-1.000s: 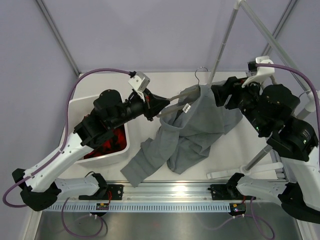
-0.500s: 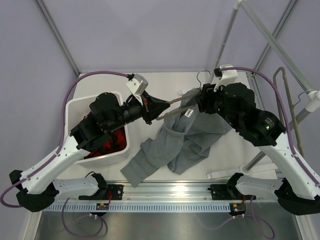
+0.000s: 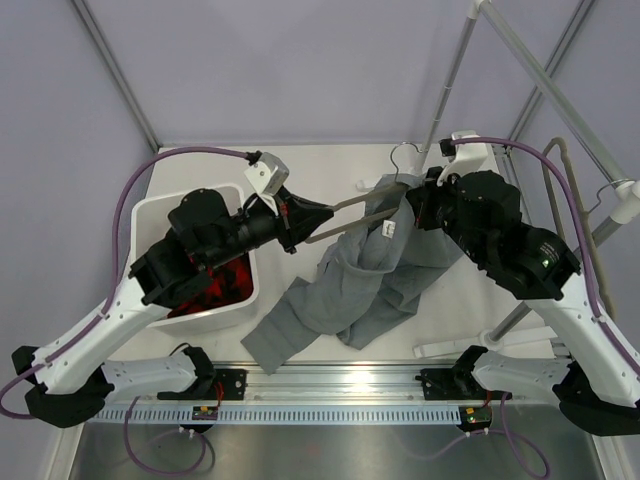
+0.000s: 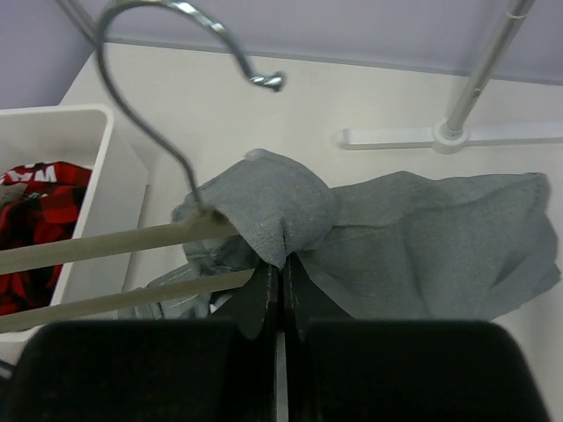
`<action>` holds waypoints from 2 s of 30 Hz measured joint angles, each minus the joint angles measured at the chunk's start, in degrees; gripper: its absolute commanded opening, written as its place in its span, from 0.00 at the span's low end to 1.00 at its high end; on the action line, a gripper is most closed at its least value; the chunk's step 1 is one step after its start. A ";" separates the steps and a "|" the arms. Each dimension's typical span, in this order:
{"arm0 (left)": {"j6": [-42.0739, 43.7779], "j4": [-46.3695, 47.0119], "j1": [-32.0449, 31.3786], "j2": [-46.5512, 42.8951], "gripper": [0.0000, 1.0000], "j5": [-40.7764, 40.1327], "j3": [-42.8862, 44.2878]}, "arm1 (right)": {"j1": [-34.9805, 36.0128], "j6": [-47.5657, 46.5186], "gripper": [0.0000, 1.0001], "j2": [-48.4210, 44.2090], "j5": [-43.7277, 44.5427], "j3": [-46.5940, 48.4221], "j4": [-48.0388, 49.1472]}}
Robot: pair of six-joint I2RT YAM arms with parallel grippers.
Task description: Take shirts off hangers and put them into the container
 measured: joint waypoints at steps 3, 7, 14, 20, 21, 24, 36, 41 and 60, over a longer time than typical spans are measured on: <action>0.63 -3.19 0.00 -2.01 0.00 -0.22 0.46 | 0.17 -0.28 0.00 0.17 3.72 0.04 -1.05; 0.70 -8.72 0.00 -7.21 0.00 -0.57 0.50 | 0.17 -2.23 0.00 2.19 11.54 1.79 -2.47; 0.96 -21.55 0.00 -24.46 0.00 -8.70 3.80 | 0.15 -5.62 0.00 5.64 21.18 2.29 -1.33; 2.80 -23.71 0.00 -25.03 0.00 -13.29 10.80 | 0.68 -4.59 0.00 1.05 17.51 -6.14 2.10; 3.37 -23.39 0.00 -23.85 0.00 -13.55 10.91 | 1.40 -4.11 0.00 -0.37 16.37 -8.31 2.21; 5.22 -22.27 0.00 -16.87 0.00 -13.94 12.33 | 5.33 -1.57 0.00 -3.54 13.49 -13.46 2.12; 9.35 -19.56 -0.04 22.34 0.00 -9.01 36.15 | 20.41 12.55 0.00 0.79 6.03 -35.52 4.28; 8.98 -16.90 -0.07 28.46 0.00 -6.38 43.60 | 21.27 15.43 0.00 0.79 4.50 -36.85 6.32; 5.57 -8.55 -3.87 45.83 0.00 -2.82 55.58 | 34.42 26.16 0.00 5.68 7.80 -37.27 8.35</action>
